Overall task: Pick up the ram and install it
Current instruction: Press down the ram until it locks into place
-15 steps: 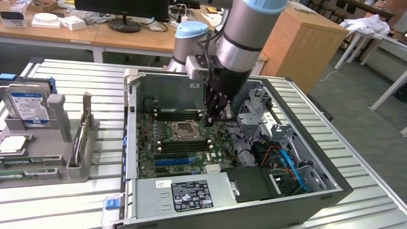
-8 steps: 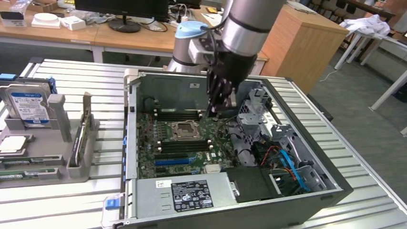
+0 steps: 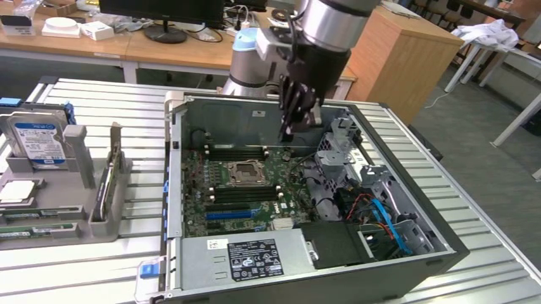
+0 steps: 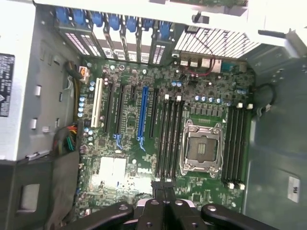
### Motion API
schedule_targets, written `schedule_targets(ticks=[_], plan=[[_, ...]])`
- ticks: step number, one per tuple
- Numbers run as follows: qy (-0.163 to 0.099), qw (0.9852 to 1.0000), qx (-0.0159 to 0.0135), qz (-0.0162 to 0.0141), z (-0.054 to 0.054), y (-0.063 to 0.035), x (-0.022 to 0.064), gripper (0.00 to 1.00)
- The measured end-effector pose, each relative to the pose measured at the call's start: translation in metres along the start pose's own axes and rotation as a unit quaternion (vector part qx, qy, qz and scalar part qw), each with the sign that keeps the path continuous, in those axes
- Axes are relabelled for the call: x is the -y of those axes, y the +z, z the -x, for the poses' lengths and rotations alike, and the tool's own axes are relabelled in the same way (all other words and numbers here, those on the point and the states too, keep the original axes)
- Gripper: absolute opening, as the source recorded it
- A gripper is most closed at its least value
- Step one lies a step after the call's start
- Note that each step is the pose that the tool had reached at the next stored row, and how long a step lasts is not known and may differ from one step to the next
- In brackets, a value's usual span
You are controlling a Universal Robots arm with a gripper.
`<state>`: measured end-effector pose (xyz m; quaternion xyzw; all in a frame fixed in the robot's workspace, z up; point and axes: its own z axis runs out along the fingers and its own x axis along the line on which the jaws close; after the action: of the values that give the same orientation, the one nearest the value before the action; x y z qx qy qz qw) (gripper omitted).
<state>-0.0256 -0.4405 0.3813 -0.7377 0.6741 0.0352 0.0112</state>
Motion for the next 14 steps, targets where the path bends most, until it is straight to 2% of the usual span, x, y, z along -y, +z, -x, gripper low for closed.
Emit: schedule_targets(ticks=[3,5,10,14], plan=[[0.000,1.0000,0.0005,0.0000,0.0004,-0.0073,-0.0002,0.10],[0.000,1.0000,0.0009,-0.0001,0.0004,-0.0077,-0.0003,0.10],[0.000,1.0000,0.0013,-0.0001,0.0001,-0.0076,-0.0002,0.10],[0.000,1.0000,0.0019,-0.0002,-0.0014,-0.0007,-0.0001,0.10]])
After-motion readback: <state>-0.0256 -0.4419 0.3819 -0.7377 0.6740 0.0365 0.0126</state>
